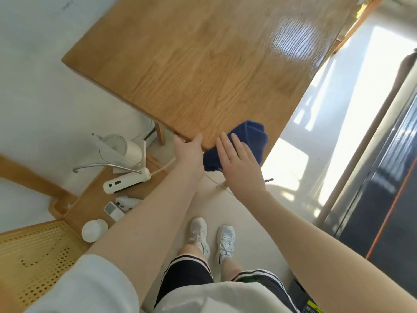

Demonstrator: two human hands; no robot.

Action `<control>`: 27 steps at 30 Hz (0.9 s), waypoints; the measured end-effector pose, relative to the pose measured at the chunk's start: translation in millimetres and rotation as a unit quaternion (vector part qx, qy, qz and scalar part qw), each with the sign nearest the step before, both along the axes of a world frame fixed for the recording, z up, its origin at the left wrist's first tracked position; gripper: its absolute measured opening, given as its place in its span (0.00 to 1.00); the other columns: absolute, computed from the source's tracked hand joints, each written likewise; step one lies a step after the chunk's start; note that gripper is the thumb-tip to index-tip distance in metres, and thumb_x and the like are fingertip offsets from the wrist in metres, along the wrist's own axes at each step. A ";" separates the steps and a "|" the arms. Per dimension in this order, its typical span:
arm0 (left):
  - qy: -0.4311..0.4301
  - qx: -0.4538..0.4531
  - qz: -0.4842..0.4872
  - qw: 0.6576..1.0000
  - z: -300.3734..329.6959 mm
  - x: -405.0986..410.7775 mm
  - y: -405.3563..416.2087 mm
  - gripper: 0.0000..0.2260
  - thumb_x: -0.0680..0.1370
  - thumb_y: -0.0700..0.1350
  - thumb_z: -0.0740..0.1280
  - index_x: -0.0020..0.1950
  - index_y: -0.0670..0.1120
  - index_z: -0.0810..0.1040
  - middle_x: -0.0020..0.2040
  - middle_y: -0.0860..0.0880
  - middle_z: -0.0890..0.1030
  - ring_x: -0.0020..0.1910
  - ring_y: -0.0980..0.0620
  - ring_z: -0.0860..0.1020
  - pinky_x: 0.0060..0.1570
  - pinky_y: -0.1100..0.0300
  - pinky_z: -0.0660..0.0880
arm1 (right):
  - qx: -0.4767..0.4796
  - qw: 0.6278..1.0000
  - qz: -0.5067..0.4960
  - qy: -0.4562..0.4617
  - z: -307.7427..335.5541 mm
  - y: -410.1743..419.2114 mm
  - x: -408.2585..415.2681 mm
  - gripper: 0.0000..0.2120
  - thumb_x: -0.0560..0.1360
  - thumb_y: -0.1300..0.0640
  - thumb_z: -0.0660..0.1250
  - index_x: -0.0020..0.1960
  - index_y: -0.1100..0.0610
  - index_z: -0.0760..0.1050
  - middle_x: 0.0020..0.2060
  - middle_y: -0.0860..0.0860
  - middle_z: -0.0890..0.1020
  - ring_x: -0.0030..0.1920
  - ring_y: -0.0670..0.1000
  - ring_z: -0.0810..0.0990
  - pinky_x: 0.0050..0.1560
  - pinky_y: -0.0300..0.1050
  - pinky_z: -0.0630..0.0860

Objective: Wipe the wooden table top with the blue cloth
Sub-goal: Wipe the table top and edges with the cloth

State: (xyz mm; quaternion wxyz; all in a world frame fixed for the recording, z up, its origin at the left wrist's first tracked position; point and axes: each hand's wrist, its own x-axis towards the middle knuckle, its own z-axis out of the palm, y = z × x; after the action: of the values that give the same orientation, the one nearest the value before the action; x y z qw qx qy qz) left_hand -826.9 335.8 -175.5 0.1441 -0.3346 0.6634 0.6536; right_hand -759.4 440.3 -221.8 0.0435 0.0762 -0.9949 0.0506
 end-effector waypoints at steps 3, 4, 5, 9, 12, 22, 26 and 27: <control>-0.010 -0.062 -0.041 0.997 -0.1 -5.9 -3.3 0.29 0.75 0.46 0.69 0.73 0.47 0.61 0.68 0.45 0.70 0.67 0.45 0.70 0.66 0.47 0.68 | -0.030 0.999 0.028 -0.032 5.1 -8.8 -29.6 0.32 0.69 0.52 0.72 0.69 0.63 0.67 0.68 0.57 0.71 0.67 0.59 0.71 0.65 0.55 0.68; -0.015 -0.071 -0.057 0.996 -0.4 -6.2 -4.7 0.29 0.75 0.46 0.69 0.73 0.46 0.61 0.69 0.45 0.70 0.67 0.44 0.69 0.66 0.47 0.68 | -0.037 0.998 0.031 -0.034 7.2 -8.3 -30.7 0.32 0.70 0.51 0.72 0.69 0.63 0.67 0.68 0.57 0.71 0.67 0.59 0.70 0.66 0.55 0.66; -0.016 -0.069 -0.069 0.995 -1.2 -5.3 -5.8 0.30 0.75 0.46 0.69 0.74 0.46 0.59 0.69 0.44 0.70 0.67 0.44 0.69 0.66 0.47 0.68 | -0.046 0.998 0.023 -0.036 8.7 -5.8 -26.1 0.32 0.71 0.51 0.70 0.70 0.63 0.65 0.69 0.57 0.69 0.69 0.59 0.68 0.67 0.54 0.63; 0.005 -0.052 -0.095 0.994 0.2 1.4 -8.8 0.30 0.78 0.45 0.65 0.76 0.47 0.54 0.71 0.46 0.66 0.69 0.46 0.67 0.67 0.55 0.63 | -0.099 0.984 -0.145 -0.031 3.8 6.3 21.9 0.31 0.75 0.55 0.66 0.73 0.65 0.59 0.72 0.60 0.62 0.72 0.61 0.60 0.70 0.52 0.55; 0.031 -0.051 -0.110 0.992 -2.8 4.3 -12.9 0.30 0.78 0.47 0.65 0.76 0.48 0.54 0.72 0.49 0.65 0.70 0.48 0.65 0.68 0.55 0.61 | -0.247 0.932 -0.264 -0.033 3.2 -9.3 45.1 0.31 0.78 0.62 0.62 0.75 0.64 0.50 0.75 0.60 0.51 0.75 0.61 0.50 0.72 0.48 0.47; 0.128 -0.440 -0.307 0.834 -7.7 -8.6 -39.4 0.48 0.73 0.60 0.67 0.76 0.41 0.38 0.75 0.38 0.35 0.76 0.41 0.42 0.74 0.52 0.47 | -0.482 0.765 -0.426 -0.037 21.6 61.9 -53.4 0.33 0.80 0.51 0.57 0.76 0.55 0.40 0.73 0.54 0.57 0.67 0.55 0.67 0.55 0.40 0.63; 0.252 -0.437 -0.499 0.704 15.0 -4.9 -11.7 0.39 0.75 0.56 0.65 0.77 0.45 0.46 0.76 0.43 0.35 0.75 0.43 0.38 0.73 0.48 0.42 | -0.567 0.713 -0.413 0.005 25.6 65.9 -41.8 0.24 0.78 0.54 0.60 0.69 0.54 0.53 0.58 0.50 0.73 0.55 0.50 0.75 0.49 0.39 0.70; 0.266 -0.411 -0.528 0.694 19.6 -4.8 -0.2 0.37 0.76 0.54 0.65 0.77 0.45 0.48 0.77 0.44 0.36 0.76 0.45 0.38 0.73 0.49 0.43 | -0.576 0.708 -0.408 0.005 23.6 60.2 -30.0 0.22 0.78 0.54 0.60 0.68 0.53 0.54 0.56 0.49 0.73 0.53 0.48 0.76 0.45 0.36 0.70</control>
State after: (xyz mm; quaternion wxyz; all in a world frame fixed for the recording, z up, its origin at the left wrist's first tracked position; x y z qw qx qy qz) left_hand -831.7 335.6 -155.9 0.1314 0.2321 0.9440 0.1943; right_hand -789.4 500.5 -198.3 0.1000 -0.3765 -0.7062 0.5912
